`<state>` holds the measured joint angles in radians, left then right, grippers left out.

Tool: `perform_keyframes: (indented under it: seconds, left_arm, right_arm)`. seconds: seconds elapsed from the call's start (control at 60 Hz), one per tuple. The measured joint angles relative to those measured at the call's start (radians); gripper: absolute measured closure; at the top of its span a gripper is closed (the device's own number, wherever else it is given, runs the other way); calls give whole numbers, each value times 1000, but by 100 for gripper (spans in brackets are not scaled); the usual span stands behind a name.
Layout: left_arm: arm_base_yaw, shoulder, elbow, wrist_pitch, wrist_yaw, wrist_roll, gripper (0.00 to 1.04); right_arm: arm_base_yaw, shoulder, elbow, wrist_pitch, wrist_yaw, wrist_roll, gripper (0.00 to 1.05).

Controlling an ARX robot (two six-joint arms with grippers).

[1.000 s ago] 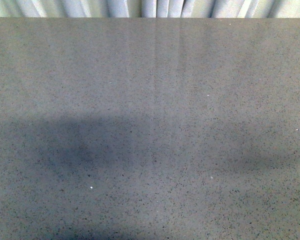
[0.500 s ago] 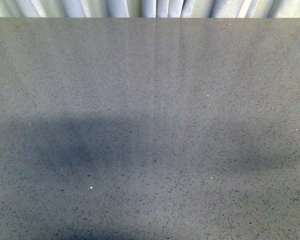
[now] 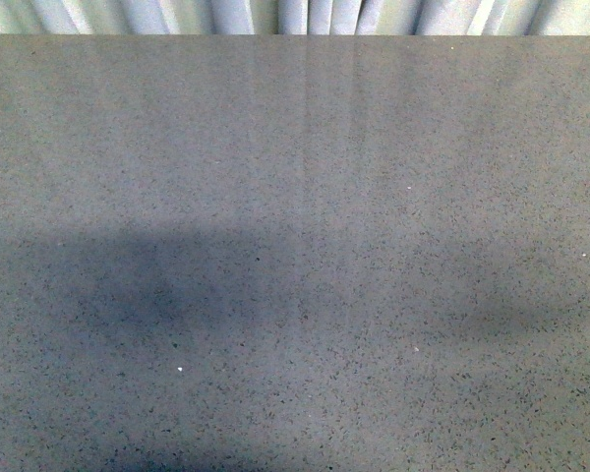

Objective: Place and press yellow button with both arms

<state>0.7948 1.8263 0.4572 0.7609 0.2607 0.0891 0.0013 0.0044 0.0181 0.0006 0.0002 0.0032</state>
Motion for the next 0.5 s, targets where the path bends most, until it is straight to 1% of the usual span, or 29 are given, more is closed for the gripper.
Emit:
perform_keyframes:
  seconds: [0.15, 0.2, 0.3, 0.333, 0.35, 0.433, 0.45, 0.483, 0.5]
  left_arm:
    - [-1, 8, 0, 3, 2, 8, 10]
    - [-2, 9, 0, 5, 2, 10, 11]
    - [-5, 9, 0, 6, 3, 12, 18]
    - [-6, 9, 0, 6, 3, 13, 24]
    - [-8, 9, 0, 6, 4, 13, 29]
    - [-12, 9, 0, 12, 5, 13, 47]
    - [-13, 9, 0, 12, 5, 13, 52]
    - [-16, 9, 0, 13, 5, 13, 60]
    - [-16, 9, 0, 13, 5, 13, 61]
  right_arm:
    - [0, 0, 0, 0, 0, 0, 9]
    - [0, 0, 0, 0, 0, 0, 9]
    - [0, 0, 0, 0, 0, 0, 9]
    - [0, 0, 0, 0, 0, 0, 9]
    - [0, 0, 0, 0, 0, 0, 9]
    - [0, 0, 0, 0, 0, 0, 9]
    - [0, 0, 0, 0, 0, 0, 9]
    - [0, 0, 0, 0, 0, 0, 9]
    - [0, 0, 0, 0, 0, 0, 9]
